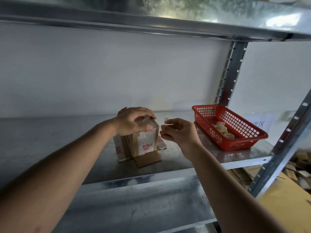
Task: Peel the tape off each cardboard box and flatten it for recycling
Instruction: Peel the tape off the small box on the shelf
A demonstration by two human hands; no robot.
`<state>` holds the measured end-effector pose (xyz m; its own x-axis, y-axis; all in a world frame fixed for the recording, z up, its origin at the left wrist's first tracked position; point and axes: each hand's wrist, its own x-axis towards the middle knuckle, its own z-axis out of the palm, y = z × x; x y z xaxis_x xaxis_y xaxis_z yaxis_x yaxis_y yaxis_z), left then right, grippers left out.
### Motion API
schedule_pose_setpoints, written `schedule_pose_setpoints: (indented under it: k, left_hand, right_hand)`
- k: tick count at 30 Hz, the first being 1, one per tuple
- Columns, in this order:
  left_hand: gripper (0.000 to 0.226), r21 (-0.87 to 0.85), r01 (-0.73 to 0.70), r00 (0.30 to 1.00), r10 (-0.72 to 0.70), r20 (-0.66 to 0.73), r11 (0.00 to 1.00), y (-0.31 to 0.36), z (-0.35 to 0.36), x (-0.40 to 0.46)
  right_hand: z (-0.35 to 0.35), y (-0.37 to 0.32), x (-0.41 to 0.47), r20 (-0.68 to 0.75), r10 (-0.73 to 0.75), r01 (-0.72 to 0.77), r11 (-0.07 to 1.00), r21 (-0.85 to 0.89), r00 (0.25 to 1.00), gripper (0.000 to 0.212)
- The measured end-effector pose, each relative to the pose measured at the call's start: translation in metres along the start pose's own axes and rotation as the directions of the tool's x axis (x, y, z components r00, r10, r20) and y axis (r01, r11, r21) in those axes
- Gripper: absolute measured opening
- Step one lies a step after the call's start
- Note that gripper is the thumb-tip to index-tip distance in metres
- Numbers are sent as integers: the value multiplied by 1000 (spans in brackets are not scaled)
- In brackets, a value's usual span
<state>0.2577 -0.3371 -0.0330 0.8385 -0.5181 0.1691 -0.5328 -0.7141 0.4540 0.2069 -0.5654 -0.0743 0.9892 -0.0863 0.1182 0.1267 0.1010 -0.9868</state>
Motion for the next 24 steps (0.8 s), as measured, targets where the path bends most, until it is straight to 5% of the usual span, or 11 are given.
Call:
schedule_pose_setpoints:
  k: [9,13,24]
  left_hand:
    - [61,8,-44,996,44,-84,999,8,16,19]
    - [59,11,-84,993,84,-78,996,15,25,36]
    - [54,17,-170,985,170,3,985,65,49,77]
  right_hand:
    - [1,-17,1,-128,-137,111,974,-195,982,68]
    - [-11,-23,1,-183,-285,198,901,-386,941,17]
    - [-56,-38,8,-261,-515,232,707,-668,816,18]
